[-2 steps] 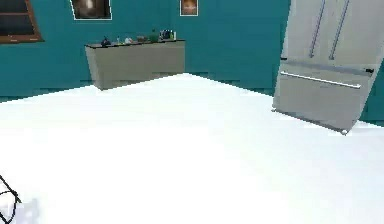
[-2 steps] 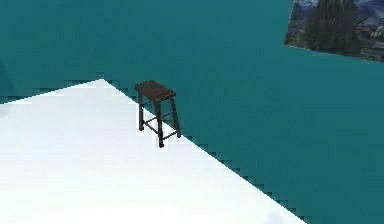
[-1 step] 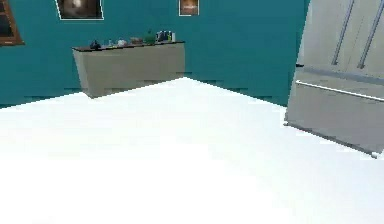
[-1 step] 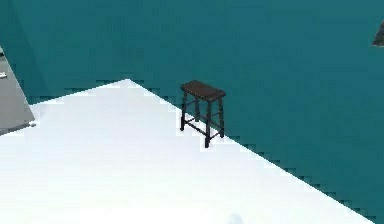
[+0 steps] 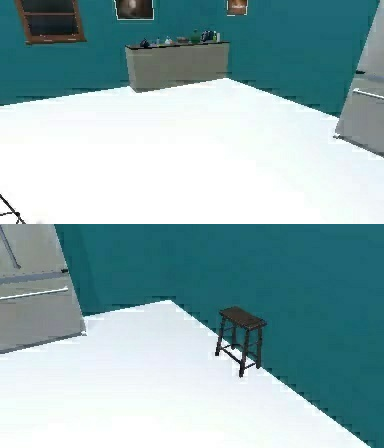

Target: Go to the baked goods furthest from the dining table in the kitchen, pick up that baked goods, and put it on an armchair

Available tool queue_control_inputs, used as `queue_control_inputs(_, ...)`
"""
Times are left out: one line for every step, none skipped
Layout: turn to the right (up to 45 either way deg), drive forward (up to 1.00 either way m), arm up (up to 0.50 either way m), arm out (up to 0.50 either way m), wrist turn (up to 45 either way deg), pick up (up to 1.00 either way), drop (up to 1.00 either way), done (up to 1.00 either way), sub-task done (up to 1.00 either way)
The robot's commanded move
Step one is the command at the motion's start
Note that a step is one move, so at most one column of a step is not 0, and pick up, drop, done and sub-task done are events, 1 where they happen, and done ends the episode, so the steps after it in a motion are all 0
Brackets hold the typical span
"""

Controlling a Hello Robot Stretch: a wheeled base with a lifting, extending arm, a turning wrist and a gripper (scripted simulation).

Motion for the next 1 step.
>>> queue_control_inputs(0.0, 1.0, 0.0, 0.0, 0.0, 0.0, 0.0, 0.0, 0.0)
